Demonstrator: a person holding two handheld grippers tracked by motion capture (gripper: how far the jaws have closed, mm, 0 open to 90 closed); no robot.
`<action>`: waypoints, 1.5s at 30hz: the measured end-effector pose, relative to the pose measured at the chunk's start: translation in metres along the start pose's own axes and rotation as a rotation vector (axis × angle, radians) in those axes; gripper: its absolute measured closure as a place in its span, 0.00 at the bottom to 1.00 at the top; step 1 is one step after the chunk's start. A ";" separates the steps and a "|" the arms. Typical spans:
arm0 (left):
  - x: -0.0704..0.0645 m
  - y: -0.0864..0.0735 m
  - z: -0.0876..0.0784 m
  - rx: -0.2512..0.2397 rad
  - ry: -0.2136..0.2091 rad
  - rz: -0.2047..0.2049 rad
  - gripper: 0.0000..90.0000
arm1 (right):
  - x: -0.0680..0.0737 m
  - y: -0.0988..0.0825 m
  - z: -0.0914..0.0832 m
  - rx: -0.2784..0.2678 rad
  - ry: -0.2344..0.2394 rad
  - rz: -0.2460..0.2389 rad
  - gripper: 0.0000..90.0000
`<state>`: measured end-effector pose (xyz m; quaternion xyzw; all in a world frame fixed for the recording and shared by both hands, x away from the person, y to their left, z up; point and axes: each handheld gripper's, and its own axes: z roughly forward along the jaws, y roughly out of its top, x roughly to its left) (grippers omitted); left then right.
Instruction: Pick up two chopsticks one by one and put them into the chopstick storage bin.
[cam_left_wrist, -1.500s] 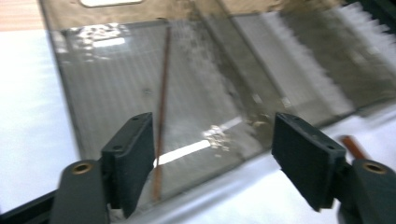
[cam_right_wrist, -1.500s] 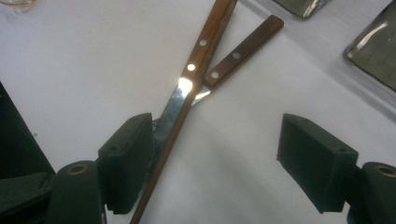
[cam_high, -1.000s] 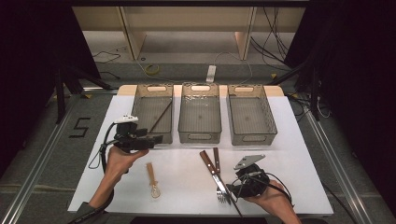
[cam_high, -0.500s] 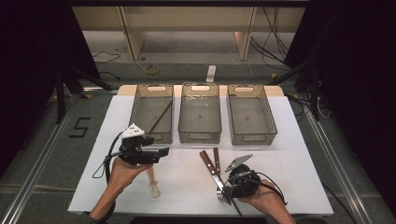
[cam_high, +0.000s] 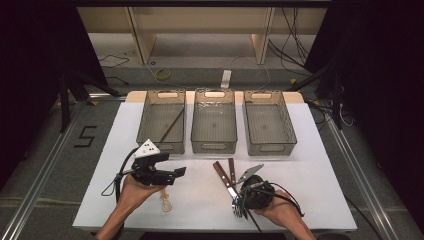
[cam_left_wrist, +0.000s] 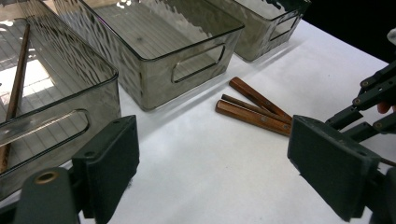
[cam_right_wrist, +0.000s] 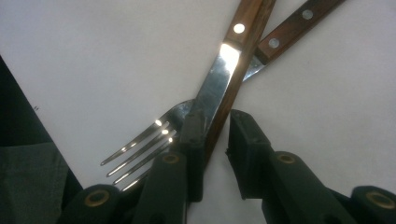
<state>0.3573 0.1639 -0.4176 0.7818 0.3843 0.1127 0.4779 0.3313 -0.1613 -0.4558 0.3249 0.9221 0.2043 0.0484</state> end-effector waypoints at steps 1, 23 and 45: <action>0.000 0.000 0.000 -0.001 -0.001 -0.002 0.18 | -0.002 0.001 0.001 0.003 0.005 -0.002 0.87; -0.002 -0.001 0.002 0.013 -0.008 0.022 0.18 | -0.015 0.006 0.004 0.077 -0.059 0.019 0.95; -0.027 0.000 0.019 0.141 -0.058 0.192 0.18 | 0.005 0.021 -0.023 0.037 -0.010 -0.203 0.96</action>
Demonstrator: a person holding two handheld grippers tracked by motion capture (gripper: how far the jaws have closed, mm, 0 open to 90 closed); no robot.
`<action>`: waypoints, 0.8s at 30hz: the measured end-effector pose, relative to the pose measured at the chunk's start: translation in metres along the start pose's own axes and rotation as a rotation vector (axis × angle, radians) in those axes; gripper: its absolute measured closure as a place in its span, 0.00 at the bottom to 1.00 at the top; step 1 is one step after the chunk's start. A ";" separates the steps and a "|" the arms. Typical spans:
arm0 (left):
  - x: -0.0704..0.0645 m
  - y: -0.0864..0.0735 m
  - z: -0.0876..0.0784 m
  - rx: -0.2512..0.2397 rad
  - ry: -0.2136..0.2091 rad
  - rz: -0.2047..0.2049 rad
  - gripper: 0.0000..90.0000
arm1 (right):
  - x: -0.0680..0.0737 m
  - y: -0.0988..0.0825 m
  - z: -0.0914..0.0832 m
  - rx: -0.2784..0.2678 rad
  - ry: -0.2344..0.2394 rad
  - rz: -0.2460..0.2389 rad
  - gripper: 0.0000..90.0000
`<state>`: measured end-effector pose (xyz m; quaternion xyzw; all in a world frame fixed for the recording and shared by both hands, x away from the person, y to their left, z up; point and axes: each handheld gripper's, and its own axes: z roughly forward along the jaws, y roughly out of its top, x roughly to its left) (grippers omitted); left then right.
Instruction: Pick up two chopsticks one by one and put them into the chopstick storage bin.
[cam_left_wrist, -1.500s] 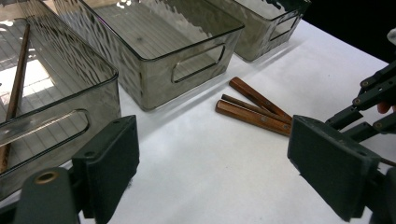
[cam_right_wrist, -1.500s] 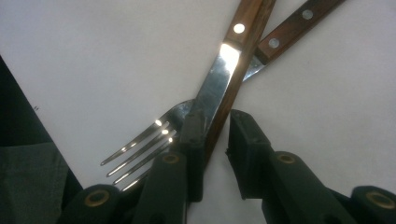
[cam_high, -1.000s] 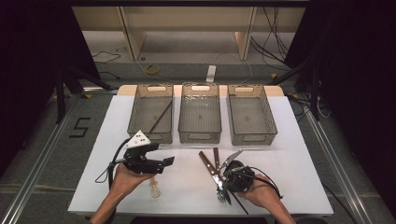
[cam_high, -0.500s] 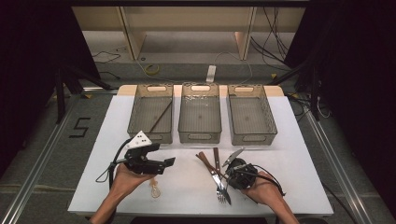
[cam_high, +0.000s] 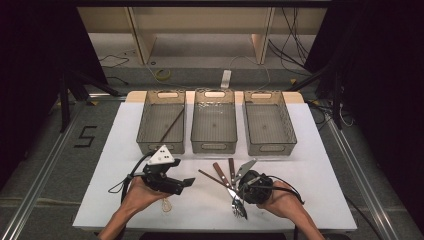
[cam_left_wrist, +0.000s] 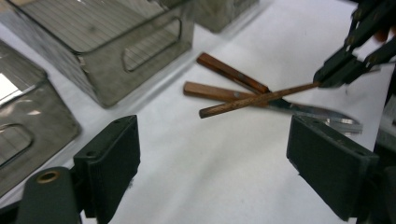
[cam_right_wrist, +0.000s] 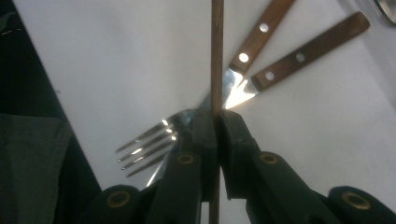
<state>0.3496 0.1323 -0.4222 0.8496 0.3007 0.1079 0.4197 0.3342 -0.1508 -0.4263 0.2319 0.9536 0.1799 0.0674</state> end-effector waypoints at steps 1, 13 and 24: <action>-0.001 0.000 0.002 0.014 0.001 0.008 0.18 | 0.002 0.002 -0.001 -0.003 0.000 -0.009 0.96; -0.020 0.008 0.013 0.123 -0.040 0.134 0.21 | 0.014 0.014 -0.005 0.003 0.021 -0.133 0.96; -0.030 0.008 0.020 0.186 -0.050 0.217 0.27 | 0.021 0.018 -0.007 -0.002 0.018 -0.183 0.96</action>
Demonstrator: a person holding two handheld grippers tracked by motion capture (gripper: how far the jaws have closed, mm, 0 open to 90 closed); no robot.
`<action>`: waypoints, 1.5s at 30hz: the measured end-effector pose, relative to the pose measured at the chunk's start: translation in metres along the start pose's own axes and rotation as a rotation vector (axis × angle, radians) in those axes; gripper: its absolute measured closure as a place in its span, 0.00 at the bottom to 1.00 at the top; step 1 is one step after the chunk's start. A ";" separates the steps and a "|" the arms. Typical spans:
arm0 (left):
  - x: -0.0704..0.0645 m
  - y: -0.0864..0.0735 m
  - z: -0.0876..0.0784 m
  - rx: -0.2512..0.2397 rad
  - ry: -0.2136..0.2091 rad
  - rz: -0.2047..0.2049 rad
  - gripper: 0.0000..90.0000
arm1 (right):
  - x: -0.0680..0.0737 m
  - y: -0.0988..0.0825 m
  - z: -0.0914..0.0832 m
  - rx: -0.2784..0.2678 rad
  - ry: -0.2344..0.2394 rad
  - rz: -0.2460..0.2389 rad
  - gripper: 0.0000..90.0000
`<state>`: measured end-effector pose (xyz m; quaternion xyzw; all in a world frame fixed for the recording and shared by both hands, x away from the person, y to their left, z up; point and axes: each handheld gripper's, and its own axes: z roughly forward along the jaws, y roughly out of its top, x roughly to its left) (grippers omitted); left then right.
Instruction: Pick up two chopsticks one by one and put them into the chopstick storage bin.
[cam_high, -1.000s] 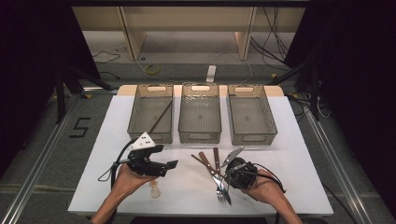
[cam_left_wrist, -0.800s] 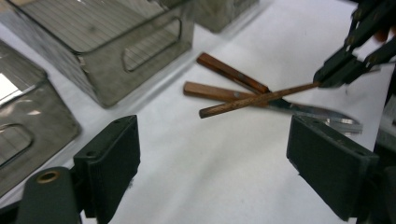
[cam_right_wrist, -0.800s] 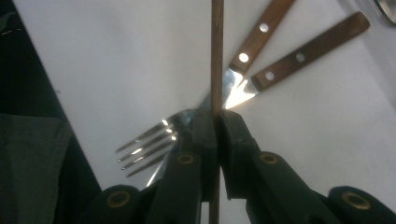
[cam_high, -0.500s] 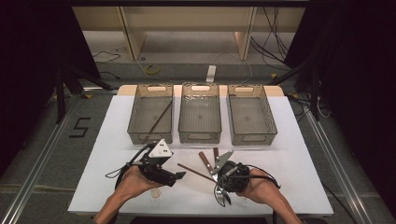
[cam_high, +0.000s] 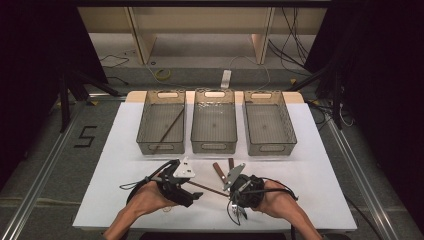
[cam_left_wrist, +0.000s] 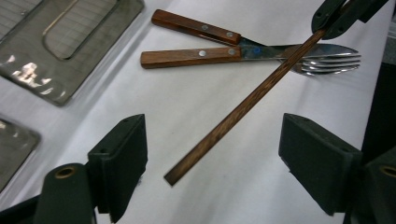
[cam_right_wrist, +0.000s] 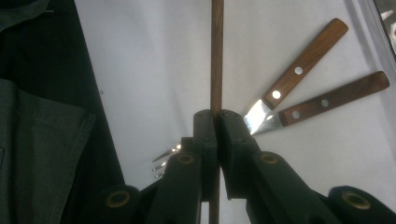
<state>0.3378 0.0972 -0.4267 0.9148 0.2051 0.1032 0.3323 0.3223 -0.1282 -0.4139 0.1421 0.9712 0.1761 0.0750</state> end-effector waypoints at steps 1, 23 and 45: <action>-0.001 0.001 0.001 0.004 -0.004 0.007 0.28 | 0.001 0.001 0.000 0.001 0.004 0.001 0.96; -0.019 0.005 0.011 0.117 -0.120 0.133 0.72 | 0.013 0.007 0.002 0.014 0.036 -0.098 0.96; -0.014 0.002 0.000 0.115 -0.143 0.150 0.93 | -0.010 -0.004 -0.023 -0.135 -0.010 0.034 0.61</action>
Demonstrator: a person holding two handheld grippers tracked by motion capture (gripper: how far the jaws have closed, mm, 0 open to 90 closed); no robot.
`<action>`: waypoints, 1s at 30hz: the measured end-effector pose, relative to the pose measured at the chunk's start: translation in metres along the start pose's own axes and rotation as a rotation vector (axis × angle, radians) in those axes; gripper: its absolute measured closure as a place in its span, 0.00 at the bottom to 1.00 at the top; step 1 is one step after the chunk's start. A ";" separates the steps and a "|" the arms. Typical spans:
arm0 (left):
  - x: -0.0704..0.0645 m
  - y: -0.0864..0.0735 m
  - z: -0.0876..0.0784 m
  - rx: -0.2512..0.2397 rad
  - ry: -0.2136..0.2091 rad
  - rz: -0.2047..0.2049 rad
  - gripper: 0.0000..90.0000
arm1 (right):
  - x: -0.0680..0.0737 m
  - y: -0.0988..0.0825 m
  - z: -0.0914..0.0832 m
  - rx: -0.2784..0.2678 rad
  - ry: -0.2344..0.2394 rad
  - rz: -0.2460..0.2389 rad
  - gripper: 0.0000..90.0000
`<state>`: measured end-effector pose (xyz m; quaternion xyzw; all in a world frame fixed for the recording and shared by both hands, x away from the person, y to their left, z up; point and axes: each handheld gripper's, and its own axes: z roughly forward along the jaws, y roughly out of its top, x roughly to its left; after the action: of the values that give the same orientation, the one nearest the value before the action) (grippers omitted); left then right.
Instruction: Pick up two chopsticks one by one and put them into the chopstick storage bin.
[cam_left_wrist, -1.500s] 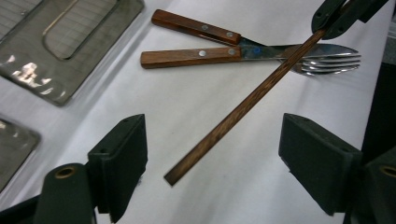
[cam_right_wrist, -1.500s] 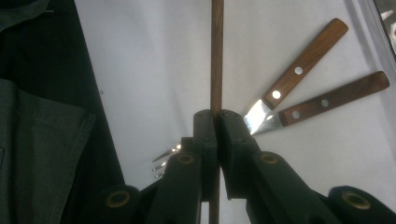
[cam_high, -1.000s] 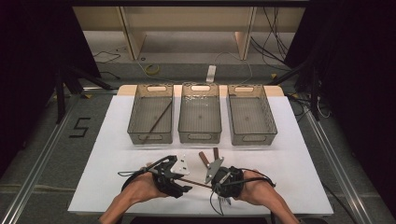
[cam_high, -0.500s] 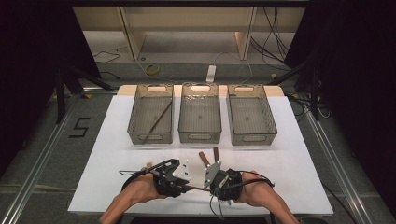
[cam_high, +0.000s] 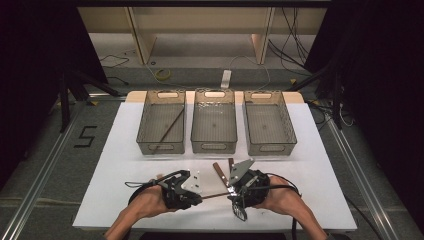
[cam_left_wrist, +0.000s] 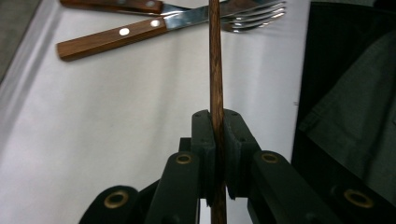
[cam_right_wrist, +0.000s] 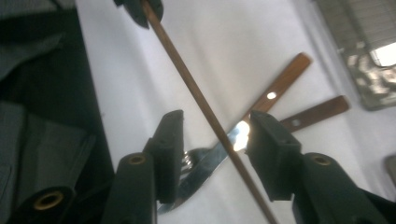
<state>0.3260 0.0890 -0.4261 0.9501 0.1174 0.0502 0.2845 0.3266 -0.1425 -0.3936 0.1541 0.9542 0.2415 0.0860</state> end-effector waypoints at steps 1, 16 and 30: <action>0.002 0.000 -0.001 -0.001 0.009 -0.007 0.93 | -0.002 -0.001 -0.002 -0.018 -0.001 0.015 0.58; 0.028 -0.013 -0.026 -0.082 0.166 -0.238 0.93 | -0.019 -0.020 -0.014 -0.227 -0.144 0.192 0.41; 0.051 -0.026 -0.044 -0.171 0.288 -0.397 0.93 | -0.018 -0.054 -0.002 -0.278 -0.126 0.328 0.35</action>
<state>0.3629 0.1463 -0.4019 0.8639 0.3365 0.1380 0.3485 0.3294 -0.1941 -0.4169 0.3086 0.8668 0.3713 0.1252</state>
